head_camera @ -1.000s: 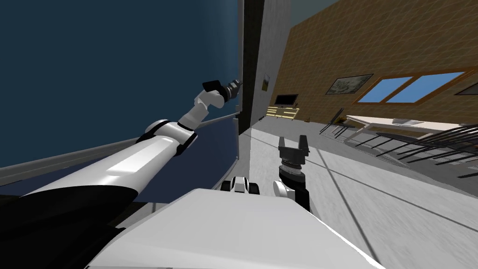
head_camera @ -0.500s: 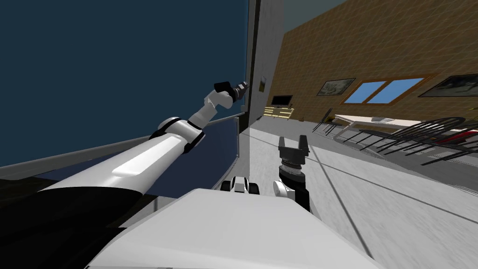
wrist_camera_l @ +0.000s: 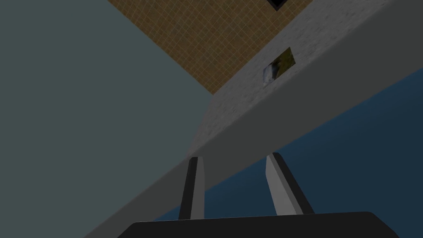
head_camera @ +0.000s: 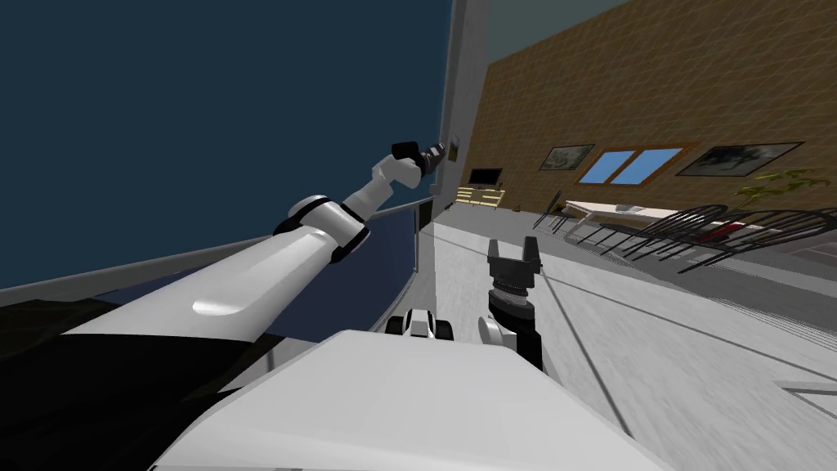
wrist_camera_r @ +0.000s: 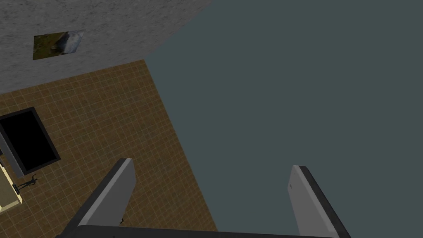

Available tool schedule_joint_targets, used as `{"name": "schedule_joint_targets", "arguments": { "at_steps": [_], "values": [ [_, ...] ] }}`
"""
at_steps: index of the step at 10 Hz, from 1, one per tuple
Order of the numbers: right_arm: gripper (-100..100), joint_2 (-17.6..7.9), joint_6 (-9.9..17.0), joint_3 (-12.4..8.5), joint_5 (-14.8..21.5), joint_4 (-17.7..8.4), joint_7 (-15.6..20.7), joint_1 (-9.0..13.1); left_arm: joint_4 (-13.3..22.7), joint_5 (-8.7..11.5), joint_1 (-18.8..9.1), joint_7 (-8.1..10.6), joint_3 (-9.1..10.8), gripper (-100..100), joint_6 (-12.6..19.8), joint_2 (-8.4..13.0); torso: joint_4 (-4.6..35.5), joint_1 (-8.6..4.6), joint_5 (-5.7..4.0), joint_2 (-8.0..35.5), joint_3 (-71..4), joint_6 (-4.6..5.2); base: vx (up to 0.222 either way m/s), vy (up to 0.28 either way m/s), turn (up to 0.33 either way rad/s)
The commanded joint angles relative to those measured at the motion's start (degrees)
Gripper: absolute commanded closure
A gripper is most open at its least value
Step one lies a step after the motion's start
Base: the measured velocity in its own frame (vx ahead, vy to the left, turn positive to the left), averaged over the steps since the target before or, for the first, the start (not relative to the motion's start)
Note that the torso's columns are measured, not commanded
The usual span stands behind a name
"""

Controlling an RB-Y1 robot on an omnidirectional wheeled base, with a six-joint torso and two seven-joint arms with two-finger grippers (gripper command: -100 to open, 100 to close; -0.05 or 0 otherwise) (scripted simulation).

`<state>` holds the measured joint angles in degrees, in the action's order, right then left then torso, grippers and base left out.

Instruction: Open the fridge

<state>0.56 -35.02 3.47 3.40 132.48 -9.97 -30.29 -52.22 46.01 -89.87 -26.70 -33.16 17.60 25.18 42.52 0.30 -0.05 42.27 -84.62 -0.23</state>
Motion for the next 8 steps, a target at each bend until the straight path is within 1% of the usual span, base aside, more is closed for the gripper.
{"name": "schedule_joint_targets", "arguments": {
  "at_steps": [1,2,3,4,5,6,7,8],
  "values": [
    [0,-0.01,0.01,0.00,0.00,-0.01,0.00,0.03,5.46,-3.43,-4.64,0.39,-2.54,100,-0.25,-4.16,-0.12,0.01,-0.27,0.25,0.03,0.51,-0.231,0.143,-0.202],
    [0,-0.01,0.01,0.00,0.00,-0.01,0.00,0.03,7.94,-4.13,-5.25,0.39,-2.54,100,-0.25,-5.94,-0.09,-0.03,-0.30,0.37,0.18,0.27,-0.140,0.062,-0.063],
    [0,0.00,0.00,0.00,0.00,0.00,0.00,0.01,9.40,-5.52,-7.55,0.43,-4.83,100,-1.30,-7.67,-0.06,-0.19,-0.24,0.27,0.24,-0.11,-0.171,0.075,-0.262],
    [0,0.00,0.01,0.00,0.00,-0.01,0.00,0.03,7.51,-7.24,-7.35,0.55,-3.74,100,-1.30,-8.83,-0.01,-0.32,-0.42,0.46,0.32,0.15,-0.221,0.126,-0.161],
    [0,0.00,0.01,0.00,0.00,0.00,0.00,0.03,9.78,-7.24,-9.20,0.43,-5.01,100,-1.30,-10.57,0.02,-0.27,-0.49,0.52,0.38,0.11,-0.152,0.058,-0.033],
    [0,0.00,0.00,0.00,0.00,0.00,0.00,0.02,10.22,-7.24,-10.00,0.43,-5.37,100,-1.30,-11.59,0.15,-0.20,-0.46,0.41,0.34,-0.10,-0.043,-0.004,0.033],
    [0,0.00,0.00,0.00,0.00,0.00,0.00,0.00,8.84,-7.24,-9.82,0.43,-5.37,100,-1.30,-12.35,0.11,-0.26,-0.39,0.23,0.22,-0.02,0.016,0.002,0.063],
    [0,0.00,0.00,0.00,0.00,0.00,0.00,-0.01,8.98,-7.24,-10.53,0.43,-5.37,100,-1.30,-12.35,0.04,-0.42,-0.31,0.08,0.08,0.25,0.022,0.010,0.021]
  ]
}}
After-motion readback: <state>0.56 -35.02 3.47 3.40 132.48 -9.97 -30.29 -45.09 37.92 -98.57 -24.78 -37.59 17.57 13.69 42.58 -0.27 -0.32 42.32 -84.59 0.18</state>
